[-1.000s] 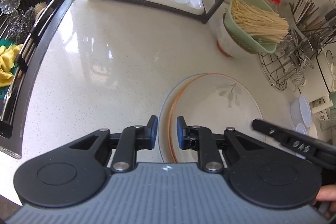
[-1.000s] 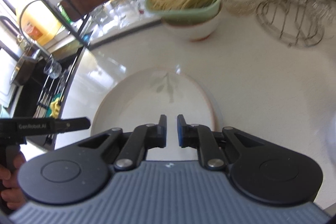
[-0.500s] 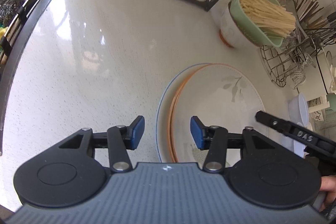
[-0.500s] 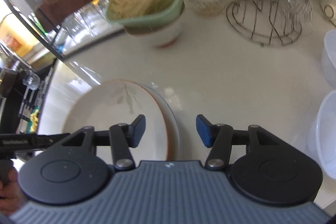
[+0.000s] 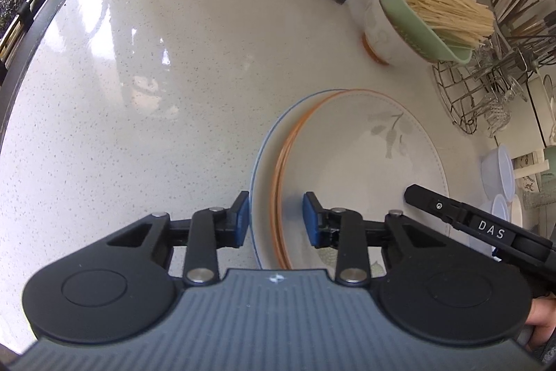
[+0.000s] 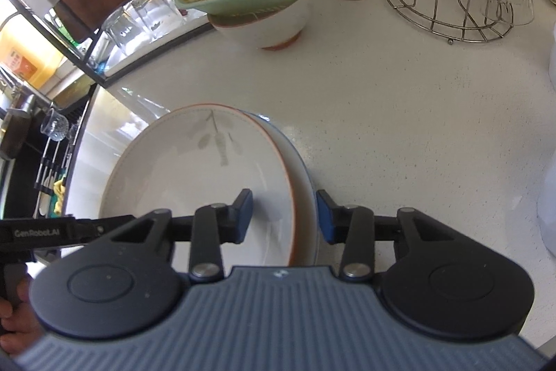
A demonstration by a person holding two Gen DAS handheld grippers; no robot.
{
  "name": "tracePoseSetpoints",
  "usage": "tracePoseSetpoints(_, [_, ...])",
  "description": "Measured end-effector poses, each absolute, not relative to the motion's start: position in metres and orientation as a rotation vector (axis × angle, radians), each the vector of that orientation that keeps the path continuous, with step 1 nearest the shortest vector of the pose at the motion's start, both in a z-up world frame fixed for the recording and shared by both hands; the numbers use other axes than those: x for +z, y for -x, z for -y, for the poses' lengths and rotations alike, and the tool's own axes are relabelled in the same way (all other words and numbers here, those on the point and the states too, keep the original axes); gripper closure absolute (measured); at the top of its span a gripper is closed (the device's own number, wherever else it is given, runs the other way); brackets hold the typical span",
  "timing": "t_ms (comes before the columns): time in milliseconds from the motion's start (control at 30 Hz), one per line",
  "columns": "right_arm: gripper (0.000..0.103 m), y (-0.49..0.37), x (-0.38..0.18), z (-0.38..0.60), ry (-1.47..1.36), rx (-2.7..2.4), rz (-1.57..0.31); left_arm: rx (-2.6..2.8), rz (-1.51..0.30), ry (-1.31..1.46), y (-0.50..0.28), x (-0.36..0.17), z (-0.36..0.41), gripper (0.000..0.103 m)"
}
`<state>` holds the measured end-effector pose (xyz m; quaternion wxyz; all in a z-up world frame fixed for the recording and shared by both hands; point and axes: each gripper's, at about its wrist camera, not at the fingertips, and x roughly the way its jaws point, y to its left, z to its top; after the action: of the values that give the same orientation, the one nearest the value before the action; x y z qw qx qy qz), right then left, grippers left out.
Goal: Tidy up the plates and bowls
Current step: 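Withdraw both tools from the stack toward the clear plastic bowls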
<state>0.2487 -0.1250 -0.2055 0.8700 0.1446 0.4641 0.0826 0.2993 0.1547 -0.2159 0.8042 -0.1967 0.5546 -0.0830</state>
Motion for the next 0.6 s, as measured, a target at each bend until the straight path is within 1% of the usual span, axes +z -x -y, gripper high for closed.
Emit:
tracePoseSetpoints(133, [0.062,-0.249,-0.204,0.126,-0.301,0.170,-0.980,-0.173,-1.194,0.432,-0.294,-0.213,-0.158,0.070])
tracePoseSetpoints(300, [0.063,-0.248,-0.205,0.124,-0.308,0.184,-0.995,-0.157,-1.186,0.394,-0.291,-0.210,-0.160,0.070])
tracePoseSetpoints(600, [0.063,-0.246,-0.206,0.102,-0.291,0.227,-1.005,-0.099,-1.189,0.422,-0.283,-0.209,-0.186,0.070])
